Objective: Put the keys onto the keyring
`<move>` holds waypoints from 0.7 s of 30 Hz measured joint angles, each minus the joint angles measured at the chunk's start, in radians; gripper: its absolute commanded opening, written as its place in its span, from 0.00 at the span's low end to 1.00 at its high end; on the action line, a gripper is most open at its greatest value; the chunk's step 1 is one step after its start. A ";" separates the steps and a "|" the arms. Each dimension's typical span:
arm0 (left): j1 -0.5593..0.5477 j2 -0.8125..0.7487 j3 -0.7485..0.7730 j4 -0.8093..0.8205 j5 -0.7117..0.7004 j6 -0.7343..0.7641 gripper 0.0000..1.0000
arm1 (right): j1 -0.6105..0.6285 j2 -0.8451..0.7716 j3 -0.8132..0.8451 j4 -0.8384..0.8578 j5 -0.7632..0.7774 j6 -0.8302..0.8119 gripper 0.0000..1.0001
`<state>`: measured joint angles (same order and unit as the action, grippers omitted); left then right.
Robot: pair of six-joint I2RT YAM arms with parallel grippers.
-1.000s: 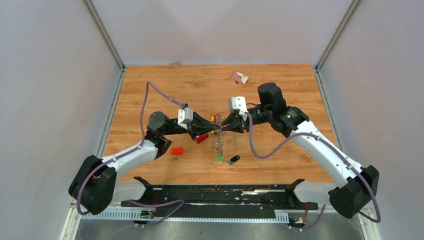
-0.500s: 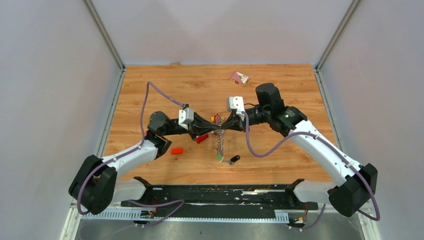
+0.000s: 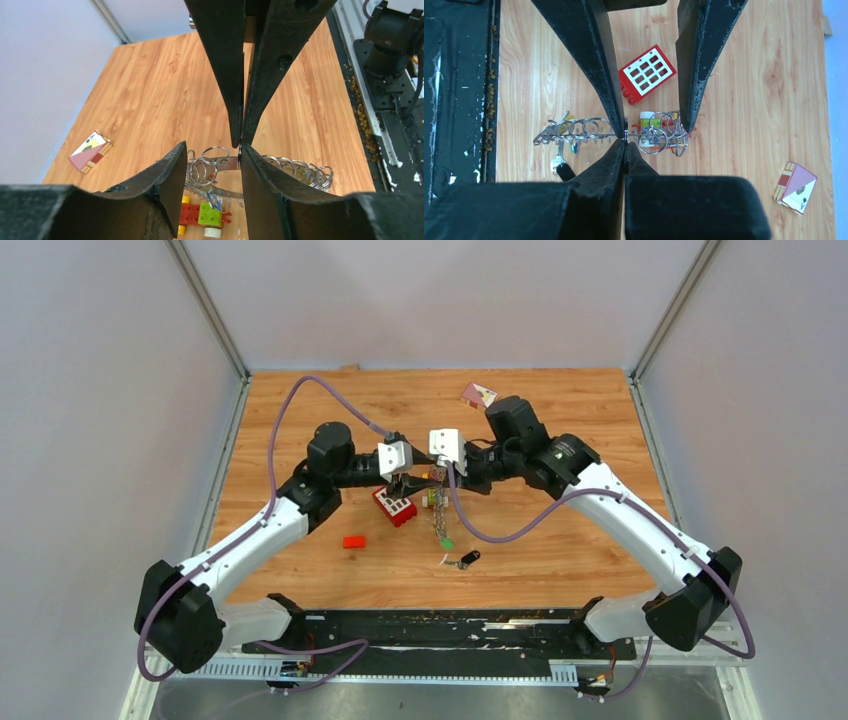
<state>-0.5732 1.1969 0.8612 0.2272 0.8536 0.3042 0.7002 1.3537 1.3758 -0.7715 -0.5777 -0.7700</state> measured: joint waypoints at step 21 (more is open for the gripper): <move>-0.004 0.059 0.019 -0.113 0.055 0.082 0.21 | 0.032 0.037 0.048 -0.086 0.123 0.002 0.00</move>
<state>-0.5770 1.2560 0.8806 0.1143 0.9081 0.3866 0.7326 1.3911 1.4239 -0.8577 -0.4549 -0.7681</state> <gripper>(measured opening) 0.219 0.011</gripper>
